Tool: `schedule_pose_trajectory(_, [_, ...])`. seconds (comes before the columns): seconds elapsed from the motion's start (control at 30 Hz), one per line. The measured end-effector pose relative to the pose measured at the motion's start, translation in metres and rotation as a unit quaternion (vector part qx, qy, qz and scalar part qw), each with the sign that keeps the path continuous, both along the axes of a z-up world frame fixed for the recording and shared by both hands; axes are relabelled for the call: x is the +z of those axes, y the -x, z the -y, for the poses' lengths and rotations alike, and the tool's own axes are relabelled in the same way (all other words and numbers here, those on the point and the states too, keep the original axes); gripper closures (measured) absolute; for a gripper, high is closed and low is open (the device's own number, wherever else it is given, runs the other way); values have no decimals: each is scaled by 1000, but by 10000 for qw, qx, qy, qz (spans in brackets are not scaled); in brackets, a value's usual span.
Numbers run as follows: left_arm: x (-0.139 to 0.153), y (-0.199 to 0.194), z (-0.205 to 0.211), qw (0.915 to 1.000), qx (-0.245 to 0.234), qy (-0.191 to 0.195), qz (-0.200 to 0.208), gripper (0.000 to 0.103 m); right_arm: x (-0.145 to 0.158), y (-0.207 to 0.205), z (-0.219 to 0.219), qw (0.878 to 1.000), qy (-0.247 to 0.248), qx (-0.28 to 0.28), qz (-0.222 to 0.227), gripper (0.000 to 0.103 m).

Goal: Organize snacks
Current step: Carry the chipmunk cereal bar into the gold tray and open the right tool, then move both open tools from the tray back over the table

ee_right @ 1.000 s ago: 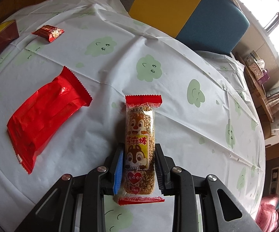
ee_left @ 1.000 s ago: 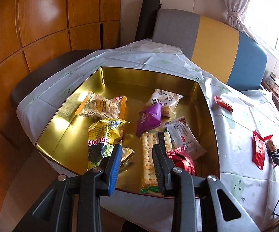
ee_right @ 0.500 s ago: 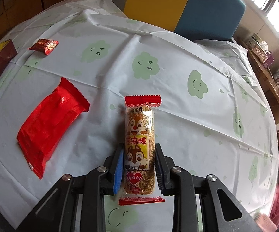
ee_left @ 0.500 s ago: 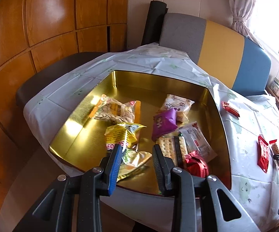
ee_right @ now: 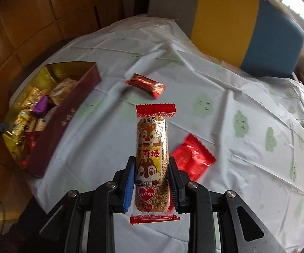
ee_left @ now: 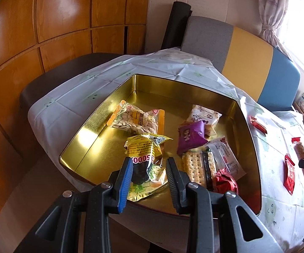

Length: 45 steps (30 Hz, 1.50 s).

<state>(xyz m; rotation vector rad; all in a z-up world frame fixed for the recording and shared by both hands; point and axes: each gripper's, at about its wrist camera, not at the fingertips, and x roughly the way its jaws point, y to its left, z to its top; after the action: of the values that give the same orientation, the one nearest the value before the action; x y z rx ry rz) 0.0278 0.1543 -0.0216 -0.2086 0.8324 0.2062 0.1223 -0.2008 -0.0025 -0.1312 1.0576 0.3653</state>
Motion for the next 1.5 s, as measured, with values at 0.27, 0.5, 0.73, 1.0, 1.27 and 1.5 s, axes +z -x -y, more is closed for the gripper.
schedule_pose_trajectory(0.27, [3, 1, -8, 9998, 165, 43, 77, 70, 18, 3, -115, 9936, -853, 733, -38, 74])
schedule_pose_trajectory(0.5, [1, 1, -8, 9998, 166, 84, 67, 70, 4, -11, -183, 9919, -948, 840, -131, 73])
schedule_pose_trajectory(0.73, [-3, 1, -5, 9999, 138, 77, 16, 70, -25, -17, -217, 9940, -543, 934, -178, 71])
schedule_pose_trajectory(1.0, [-5, 2, -4, 9999, 128, 69, -4, 70, -20, -1, -202, 9924, -604, 1072, -14, 71])
schedule_pose_trajectory(1.27, [-4, 2, 0, 10000, 61, 50, -6, 70, -4, 15, -186, 9906, -881, 1016, 263, 70])
schedule_pose_trajectory(1.5, [-3, 3, 0, 10000, 42, 31, 20, 70, 15, 25, -147, 9902, -909, 812, 679, 49])
